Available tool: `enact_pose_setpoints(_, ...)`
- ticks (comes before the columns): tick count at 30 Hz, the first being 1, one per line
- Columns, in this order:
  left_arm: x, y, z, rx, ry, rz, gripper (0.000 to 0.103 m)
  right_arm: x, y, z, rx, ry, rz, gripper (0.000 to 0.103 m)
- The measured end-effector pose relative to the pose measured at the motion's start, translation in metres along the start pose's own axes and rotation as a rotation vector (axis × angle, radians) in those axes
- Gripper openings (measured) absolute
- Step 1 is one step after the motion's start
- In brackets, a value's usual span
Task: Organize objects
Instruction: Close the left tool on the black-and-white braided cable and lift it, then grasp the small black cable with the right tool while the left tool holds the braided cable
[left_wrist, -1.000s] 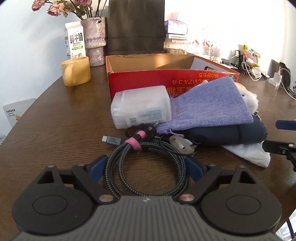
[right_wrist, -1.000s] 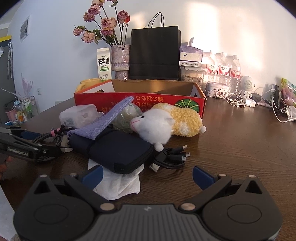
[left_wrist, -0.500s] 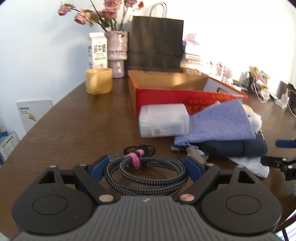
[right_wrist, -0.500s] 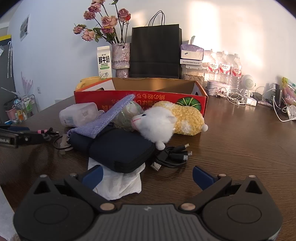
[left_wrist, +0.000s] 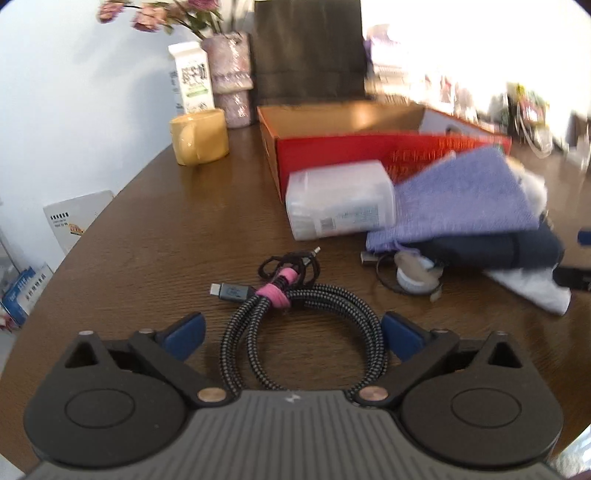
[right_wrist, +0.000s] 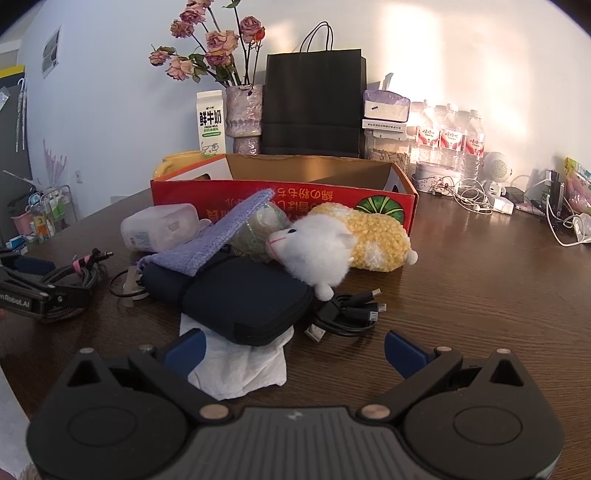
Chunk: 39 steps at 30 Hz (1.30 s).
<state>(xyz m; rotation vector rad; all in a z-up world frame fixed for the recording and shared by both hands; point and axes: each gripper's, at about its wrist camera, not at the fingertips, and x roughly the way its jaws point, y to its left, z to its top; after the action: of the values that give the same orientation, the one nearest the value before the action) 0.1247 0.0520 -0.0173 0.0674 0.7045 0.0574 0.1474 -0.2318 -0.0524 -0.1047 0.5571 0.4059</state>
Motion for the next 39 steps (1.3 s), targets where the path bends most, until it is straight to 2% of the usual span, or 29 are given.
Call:
enact_pose_setpoints(3, 0.004, 0.006, 0.005, -0.025, 0.062, -0.076, 0.102, 0.000, -0.001, 0.000, 0.000, 0.000, 0.001, 0.103)
enact_pose_setpoints(5, 0.000, 0.003, 0.007, 0.010, 0.055, -0.099, 0.088, 0.000, 0.000, 0.000, 0.000, -0.001, 0.001, 0.103)
enact_pose_setpoints(7, -0.003, -0.003, 0.006, 0.061, 0.052, -0.098, 0.087, 0.000, -0.001, 0.001, 0.001, -0.003, 0.000, 0.103)
enact_pose_setpoints(9, -0.005, -0.009, 0.003, 0.086, 0.028, -0.103, 0.087, 0.000, -0.001, 0.001, 0.003, -0.005, 0.000, 0.103)
enact_pose_setpoints(17, -0.016, -0.010, -0.001, -0.022, -0.059, -0.116, 0.087, -0.001, -0.005, 0.001, 0.008, -0.010, -0.010, 0.103)
enact_pose_setpoints(26, -0.034, -0.006, 0.011, -0.116, -0.175, -0.098, 0.087, -0.001, -0.008, 0.006, 0.011, -0.028, -0.021, 0.103)
enact_pose_setpoints(29, -0.036, -0.005, 0.014, -0.145, -0.190, -0.101, 0.087, -0.001, -0.005, 0.007, 0.005, -0.027, -0.013, 0.103)
enact_pose_setpoints(39, -0.037, -0.005, 0.014, -0.146, -0.188, -0.111, 0.087, -0.001, 0.006, 0.007, -0.018, -0.019, 0.015, 0.103)
